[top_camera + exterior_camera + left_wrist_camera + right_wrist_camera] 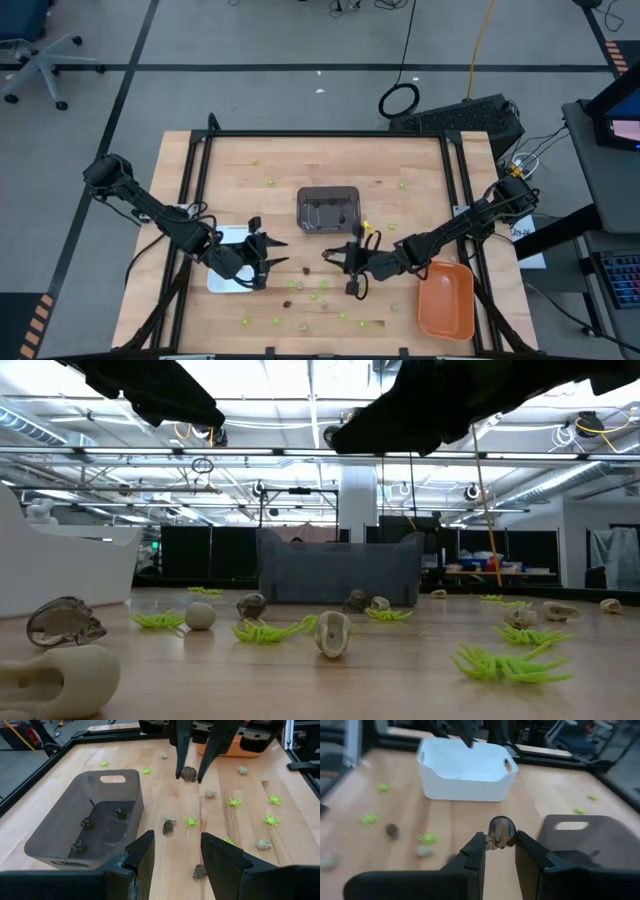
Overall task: Sort Halloween decoration
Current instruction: Put the black skull toy into the black bin
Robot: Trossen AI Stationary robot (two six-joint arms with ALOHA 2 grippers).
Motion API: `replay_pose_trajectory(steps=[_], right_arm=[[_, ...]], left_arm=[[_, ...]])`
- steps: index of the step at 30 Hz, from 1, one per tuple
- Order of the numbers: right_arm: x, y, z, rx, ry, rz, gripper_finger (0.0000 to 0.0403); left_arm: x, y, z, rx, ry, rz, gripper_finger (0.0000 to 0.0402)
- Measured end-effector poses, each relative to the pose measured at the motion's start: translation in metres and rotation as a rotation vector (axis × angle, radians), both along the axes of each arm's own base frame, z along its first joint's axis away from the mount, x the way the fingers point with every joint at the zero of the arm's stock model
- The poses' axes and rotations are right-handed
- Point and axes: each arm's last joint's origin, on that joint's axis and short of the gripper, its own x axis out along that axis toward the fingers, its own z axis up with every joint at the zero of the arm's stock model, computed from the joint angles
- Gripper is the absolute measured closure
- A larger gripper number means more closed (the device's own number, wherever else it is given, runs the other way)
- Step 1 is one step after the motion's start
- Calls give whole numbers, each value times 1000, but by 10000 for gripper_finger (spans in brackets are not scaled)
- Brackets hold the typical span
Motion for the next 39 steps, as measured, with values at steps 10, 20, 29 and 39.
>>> replay_pose_trajectory(steps=[10,20,29,39], right_arm=[[1,1,2,124,-34,-22,341],[20,-35,15,77,-66,-112,340],[27,-109,-5,93,183,-327,339],[25,-121,-10,128,219,-384,339]], left_arm=[[1,-1,2,-4,-16,-3,242],[1,-1,2,1,-17,-6,242],[2,-1,3,9,-30,-15,242],[2,-1,4,7,-31,-14,242]])
